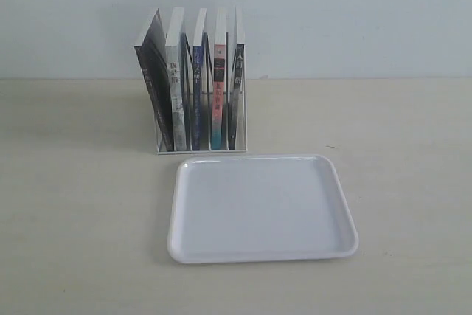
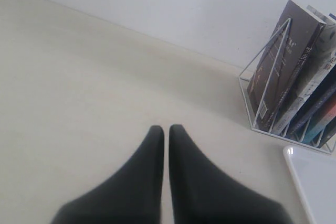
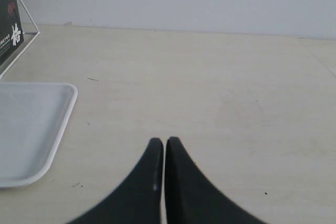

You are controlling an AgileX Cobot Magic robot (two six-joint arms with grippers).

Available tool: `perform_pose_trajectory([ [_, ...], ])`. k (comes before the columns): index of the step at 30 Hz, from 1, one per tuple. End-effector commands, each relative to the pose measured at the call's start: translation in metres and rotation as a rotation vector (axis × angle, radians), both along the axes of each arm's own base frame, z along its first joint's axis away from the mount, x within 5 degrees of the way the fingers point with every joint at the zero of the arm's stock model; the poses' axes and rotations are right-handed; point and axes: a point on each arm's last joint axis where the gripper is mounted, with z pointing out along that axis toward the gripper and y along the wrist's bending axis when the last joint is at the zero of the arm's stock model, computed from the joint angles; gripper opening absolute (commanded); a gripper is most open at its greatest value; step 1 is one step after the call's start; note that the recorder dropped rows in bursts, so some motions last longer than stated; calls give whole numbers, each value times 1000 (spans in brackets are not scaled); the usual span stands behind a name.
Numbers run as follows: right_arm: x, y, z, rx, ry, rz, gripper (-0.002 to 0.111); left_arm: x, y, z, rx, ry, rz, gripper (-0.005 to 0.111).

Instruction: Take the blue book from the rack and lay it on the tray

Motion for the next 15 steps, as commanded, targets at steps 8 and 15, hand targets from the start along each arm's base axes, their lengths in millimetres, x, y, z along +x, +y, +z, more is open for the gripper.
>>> perform_pose_trajectory([
  [8, 0, 0, 1, -14, -14, -2, 1, 0, 0, 0, 5, -4, 1, 4],
  [15, 2, -1, 12, -24, -132, -7, 1, 0, 0, 0, 5, -4, 1, 4],
])
